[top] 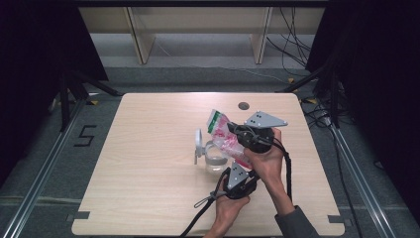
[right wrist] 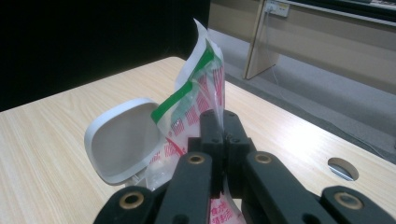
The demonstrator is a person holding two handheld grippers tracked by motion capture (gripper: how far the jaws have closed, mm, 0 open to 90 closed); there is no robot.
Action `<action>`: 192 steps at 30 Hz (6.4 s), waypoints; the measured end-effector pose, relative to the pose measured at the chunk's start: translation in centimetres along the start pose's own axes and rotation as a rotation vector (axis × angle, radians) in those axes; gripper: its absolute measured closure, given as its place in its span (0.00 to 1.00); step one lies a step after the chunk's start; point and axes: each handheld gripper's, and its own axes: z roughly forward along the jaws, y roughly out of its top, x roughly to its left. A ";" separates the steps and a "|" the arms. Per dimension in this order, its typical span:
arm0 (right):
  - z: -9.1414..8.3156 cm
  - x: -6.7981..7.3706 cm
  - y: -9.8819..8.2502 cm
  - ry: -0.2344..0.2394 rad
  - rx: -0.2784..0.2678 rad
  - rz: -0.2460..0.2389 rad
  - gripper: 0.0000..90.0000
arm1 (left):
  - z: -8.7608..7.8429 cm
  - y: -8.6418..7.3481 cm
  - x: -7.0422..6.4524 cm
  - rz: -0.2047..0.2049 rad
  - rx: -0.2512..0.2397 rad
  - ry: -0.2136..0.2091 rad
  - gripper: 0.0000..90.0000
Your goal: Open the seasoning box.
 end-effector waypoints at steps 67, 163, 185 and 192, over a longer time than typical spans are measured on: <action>0.3 0.0 0.0 -0.006 0.004 -0.013 1.00 | -0.4 0.5 -0.6 -0.002 -0.053 -0.026 0.90; 0.7 0.0 -0.4 -0.010 0.011 -0.005 1.00 | -0.7 0.7 -0.8 -0.007 -0.055 -0.025 0.91; 0.8 -0.1 -0.4 0.003 -0.009 -0.004 1.00 | -0.7 0.7 -0.7 -0.001 -0.057 -0.023 0.91; 0.9 0.1 -0.4 -0.003 0.000 0.001 1.00 | -0.7 0.7 -0.7 -0.001 -0.059 -0.023 0.91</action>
